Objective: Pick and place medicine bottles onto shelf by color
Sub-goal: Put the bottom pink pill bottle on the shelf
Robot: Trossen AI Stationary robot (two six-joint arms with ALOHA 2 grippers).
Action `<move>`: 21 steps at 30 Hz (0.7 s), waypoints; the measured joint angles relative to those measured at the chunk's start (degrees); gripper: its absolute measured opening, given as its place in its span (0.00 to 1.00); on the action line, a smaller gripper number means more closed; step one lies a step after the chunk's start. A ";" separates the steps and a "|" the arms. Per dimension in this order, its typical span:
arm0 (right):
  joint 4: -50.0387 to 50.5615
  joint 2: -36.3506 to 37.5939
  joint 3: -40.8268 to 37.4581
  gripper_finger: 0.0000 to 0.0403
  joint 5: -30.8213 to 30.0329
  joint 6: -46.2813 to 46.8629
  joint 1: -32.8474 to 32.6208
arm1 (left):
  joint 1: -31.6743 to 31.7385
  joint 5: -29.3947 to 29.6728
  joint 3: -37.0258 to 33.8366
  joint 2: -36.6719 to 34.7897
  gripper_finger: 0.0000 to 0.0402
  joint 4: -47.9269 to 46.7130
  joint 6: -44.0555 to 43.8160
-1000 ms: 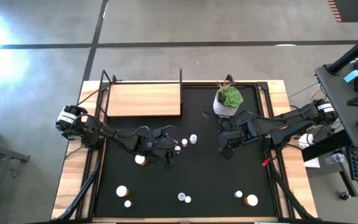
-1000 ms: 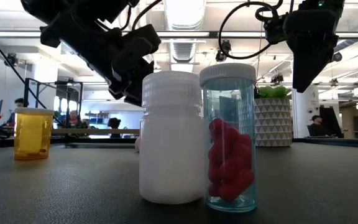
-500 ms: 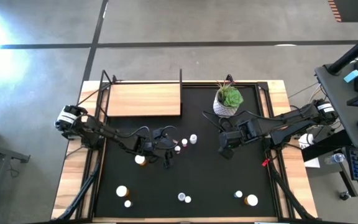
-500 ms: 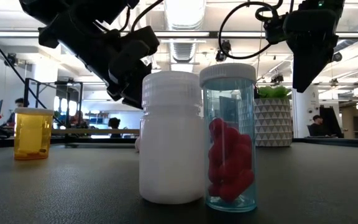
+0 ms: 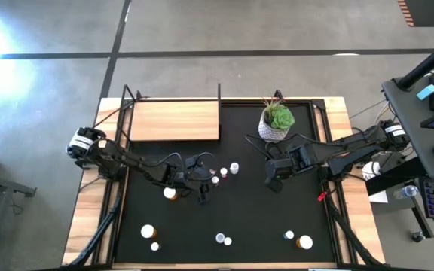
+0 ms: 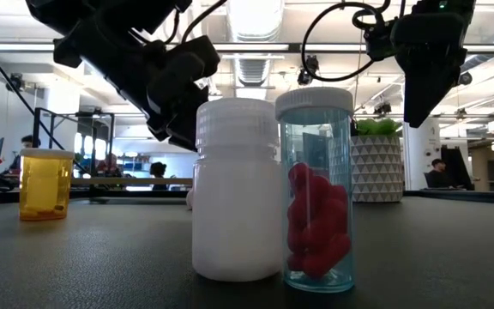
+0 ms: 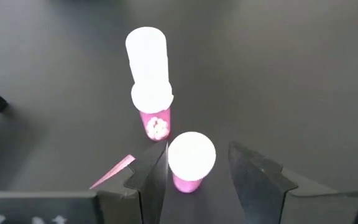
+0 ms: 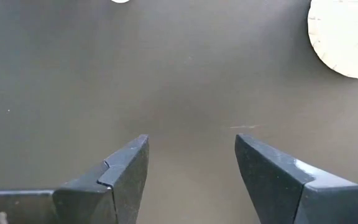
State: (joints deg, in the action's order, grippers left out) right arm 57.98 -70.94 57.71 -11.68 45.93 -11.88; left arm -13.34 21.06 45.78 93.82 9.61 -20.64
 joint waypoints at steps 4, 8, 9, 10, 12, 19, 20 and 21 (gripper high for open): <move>0.00 0.00 0.00 0.57 0.00 -0.02 0.00 | 0.07 0.00 -0.05 0.87 0.38 1.01 0.02; -0.03 0.02 0.00 0.57 0.00 -0.02 0.02 | 0.13 -1.20 0.31 4.05 0.38 1.84 0.07; -0.04 0.02 0.00 0.57 0.01 -0.02 0.02 | 0.11 -1.32 0.68 4.97 0.38 1.96 0.08; 0.04 0.02 0.00 0.57 0.00 0.07 0.02 | 0.11 -1.36 0.96 5.69 0.38 1.92 0.07; -0.06 0.02 0.00 0.57 0.00 0.13 0.01 | 0.11 -1.38 1.74 6.75 0.38 2.04 0.06; -0.01 0.02 -0.02 0.57 0.00 0.15 0.02 | 0.17 -1.03 2.92 6.67 0.37 1.77 0.04; -0.01 0.02 -0.02 0.57 0.01 0.15 0.02 | 0.23 -0.96 2.92 6.52 0.36 1.95 0.04; -0.02 0.02 -0.02 0.57 0.00 0.15 0.02 | 0.24 -0.86 2.94 6.40 0.35 2.00 0.04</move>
State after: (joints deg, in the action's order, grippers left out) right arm 57.95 -70.91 57.69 -11.68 46.09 -11.86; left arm -13.10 20.20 48.72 100.22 11.62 -20.60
